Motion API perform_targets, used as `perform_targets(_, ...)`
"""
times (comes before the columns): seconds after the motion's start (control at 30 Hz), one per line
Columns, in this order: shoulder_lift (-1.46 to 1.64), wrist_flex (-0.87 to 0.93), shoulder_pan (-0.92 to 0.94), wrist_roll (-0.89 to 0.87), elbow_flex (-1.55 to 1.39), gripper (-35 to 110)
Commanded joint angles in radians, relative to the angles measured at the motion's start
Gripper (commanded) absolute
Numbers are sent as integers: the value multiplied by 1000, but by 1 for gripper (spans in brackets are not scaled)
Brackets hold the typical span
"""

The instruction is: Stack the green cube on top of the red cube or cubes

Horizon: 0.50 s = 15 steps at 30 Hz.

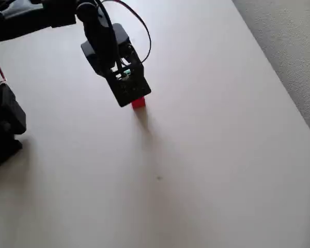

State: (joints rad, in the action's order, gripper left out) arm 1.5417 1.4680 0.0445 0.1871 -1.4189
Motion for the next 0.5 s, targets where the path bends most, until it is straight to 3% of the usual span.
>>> perform_targets(0.0, 138, 28, 5, 2, 61, 18)
perform_targets(0.27, 371, 123, -23, 2, 48, 16)
perform_targets(0.47, 644, 147, -40, 0, -101, -2)
